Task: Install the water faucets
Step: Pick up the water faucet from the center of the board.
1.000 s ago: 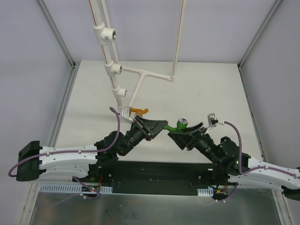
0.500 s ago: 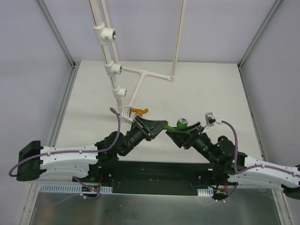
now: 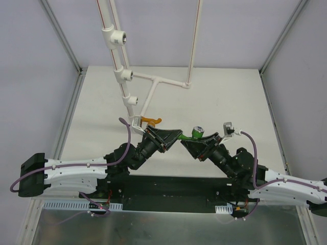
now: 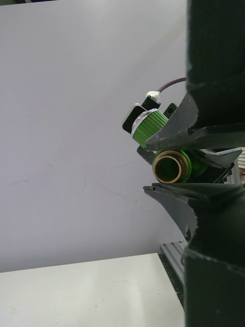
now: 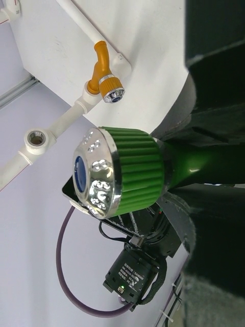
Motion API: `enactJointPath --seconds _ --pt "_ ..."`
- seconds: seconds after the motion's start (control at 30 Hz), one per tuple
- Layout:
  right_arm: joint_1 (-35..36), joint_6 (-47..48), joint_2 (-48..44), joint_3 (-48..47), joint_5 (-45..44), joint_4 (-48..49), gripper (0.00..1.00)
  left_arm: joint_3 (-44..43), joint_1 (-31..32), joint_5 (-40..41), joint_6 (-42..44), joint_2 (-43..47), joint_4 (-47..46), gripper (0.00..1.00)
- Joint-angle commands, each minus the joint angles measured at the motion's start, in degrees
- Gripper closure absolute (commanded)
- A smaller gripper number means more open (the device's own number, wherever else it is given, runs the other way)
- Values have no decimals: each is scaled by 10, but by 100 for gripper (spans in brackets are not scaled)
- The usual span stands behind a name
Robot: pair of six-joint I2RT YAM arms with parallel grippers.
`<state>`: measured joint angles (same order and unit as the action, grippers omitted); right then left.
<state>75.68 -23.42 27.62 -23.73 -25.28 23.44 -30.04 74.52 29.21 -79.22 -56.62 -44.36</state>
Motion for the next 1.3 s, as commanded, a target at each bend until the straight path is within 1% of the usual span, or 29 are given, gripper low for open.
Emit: enactJointPath --seconds 0.0,0.07,0.1,0.17,0.2,0.33,0.4,0.47,0.6,0.73,0.87,0.93,1.03,1.17,1.27 --pt "1 16 3 -6 -11 39 68 2 -3 10 -13 0 -48 100" --pt "1 20 2 -7 -14 38 68 2 -3 9 -13 -2 -48 100" --pt "1 21 1 -7 -16 38 66 2 -3 8 -13 -1 -48 100" --pt "1 23 -1 -7 -21 36 57 1 -3 8 -14 -2 -47 100" --pt "1 25 -3 -7 -25 35 55 2 -3 8 -15 -2 -47 100" --pt "1 31 -7 -7 -28 35 55 2 -3 8 -16 -2 -45 100" --pt "1 36 -6 -9 -31 36 56 2 -3 8 -18 -2 -44 100" --pt "1 38 -6 -10 -35 35 59 1 -3 8 -19 -3 -43 100" --pt "1 44 1 -13 -32 36 74 2 -3 7 -21 -3 -42 100" --pt "1 50 8 -16 -35 35 99 5 -3 5 -26 -4 -42 100" --pt "1 53 9 -18 -34 25 100 9 -3 6 -27 1 -33 100" --pt "0 53 8 -25 -33 5 100 9 -2 8 -27 8 -19 88" --pt "1 56 3 -26 -30 -3 100 10 -3 12 -24 19 -6 74" --pt "1 58 6 -22 -27 -2 100 9 -3 12 -21 25 1 49" --pt "1 54 10 -20 -23 3 100 3 -3 8 -23 26 14 38"
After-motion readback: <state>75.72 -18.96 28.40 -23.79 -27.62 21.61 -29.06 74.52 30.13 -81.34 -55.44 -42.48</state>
